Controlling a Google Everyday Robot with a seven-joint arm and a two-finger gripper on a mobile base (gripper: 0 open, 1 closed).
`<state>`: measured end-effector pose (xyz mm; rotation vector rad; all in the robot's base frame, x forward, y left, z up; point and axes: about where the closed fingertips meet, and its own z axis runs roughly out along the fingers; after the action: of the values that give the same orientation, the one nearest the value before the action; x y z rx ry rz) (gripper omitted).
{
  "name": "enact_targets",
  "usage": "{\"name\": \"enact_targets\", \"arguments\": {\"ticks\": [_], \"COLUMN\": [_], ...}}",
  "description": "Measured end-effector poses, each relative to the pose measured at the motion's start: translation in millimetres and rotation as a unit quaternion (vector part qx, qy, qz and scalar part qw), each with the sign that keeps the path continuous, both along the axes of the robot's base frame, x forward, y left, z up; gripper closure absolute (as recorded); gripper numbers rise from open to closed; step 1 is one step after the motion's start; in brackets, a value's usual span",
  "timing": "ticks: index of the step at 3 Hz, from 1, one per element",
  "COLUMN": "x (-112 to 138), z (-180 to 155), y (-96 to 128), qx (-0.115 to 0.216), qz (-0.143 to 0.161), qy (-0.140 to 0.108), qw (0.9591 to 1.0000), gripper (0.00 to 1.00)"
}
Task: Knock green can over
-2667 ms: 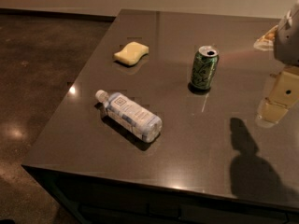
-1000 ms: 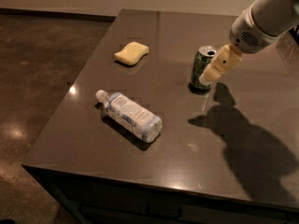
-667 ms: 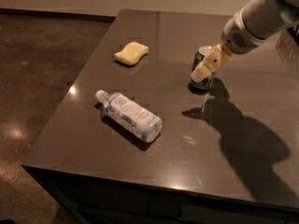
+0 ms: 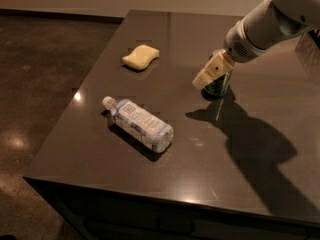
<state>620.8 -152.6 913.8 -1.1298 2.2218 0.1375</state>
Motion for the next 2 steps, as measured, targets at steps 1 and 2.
{"name": "enact_targets", "arguments": {"ticks": [1, 2], "x": [5.1, 6.4], "z": [-4.7, -6.4], "y": [4.2, 1.8], "qx": [0.004, 0.009], "qz": [0.002, 0.001], "qy": [-0.003, -0.002], "qw": [1.0, 1.0], "gripper": [0.13, 0.35]}}
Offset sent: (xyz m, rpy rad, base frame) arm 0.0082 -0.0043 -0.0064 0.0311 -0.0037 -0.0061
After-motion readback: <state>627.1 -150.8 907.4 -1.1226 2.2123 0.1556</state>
